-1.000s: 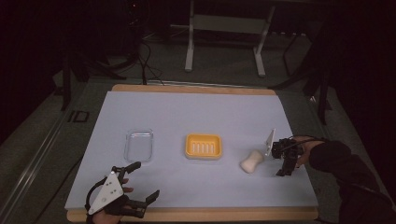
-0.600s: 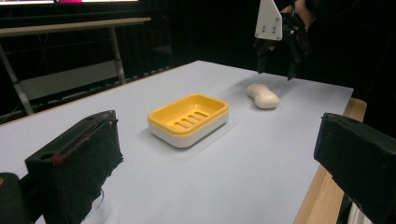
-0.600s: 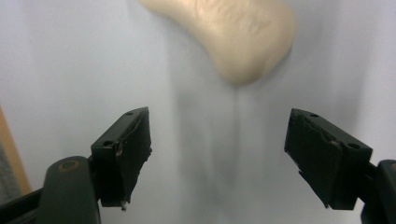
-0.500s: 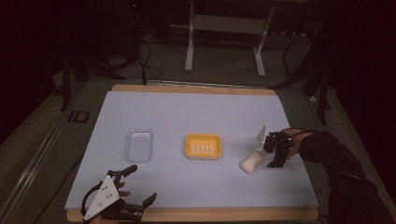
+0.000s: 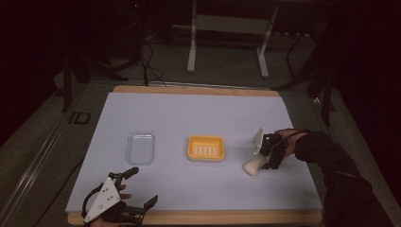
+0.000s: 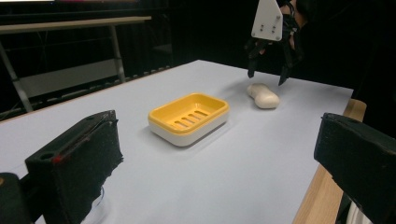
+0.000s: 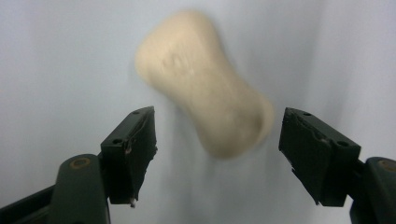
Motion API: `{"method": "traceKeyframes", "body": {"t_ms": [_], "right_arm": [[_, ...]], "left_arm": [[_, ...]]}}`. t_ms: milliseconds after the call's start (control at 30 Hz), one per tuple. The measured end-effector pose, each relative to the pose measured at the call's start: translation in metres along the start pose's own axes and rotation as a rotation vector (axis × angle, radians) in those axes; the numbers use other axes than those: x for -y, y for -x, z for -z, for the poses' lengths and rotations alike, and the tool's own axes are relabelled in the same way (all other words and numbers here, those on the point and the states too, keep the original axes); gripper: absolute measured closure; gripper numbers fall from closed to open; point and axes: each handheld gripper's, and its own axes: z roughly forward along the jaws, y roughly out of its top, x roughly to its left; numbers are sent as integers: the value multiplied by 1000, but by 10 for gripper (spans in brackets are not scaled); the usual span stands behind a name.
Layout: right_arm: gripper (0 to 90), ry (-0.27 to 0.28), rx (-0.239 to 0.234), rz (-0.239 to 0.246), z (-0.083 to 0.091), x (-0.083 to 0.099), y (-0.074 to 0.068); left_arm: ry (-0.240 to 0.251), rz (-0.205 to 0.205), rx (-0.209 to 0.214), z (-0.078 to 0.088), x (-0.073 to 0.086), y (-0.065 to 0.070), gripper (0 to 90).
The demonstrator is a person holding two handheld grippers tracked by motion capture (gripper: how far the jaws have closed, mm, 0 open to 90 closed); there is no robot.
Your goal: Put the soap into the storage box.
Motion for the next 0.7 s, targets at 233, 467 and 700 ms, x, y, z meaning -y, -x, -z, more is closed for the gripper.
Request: {"method": "traceKeyframes", "body": {"t_ms": [233,467,700], "right_arm": [[271,59,-25,40,-1,-11,-5],[289,32,-36,74,-9,-18,-7],[288,-36,-47,114,-21,-25,-10]], "left_arm": [[1,0,-8,0,0,-1,8],[1,-12,-5,0,1,0,8],[-6,-15,-3,-1,1,-1,7]]}}
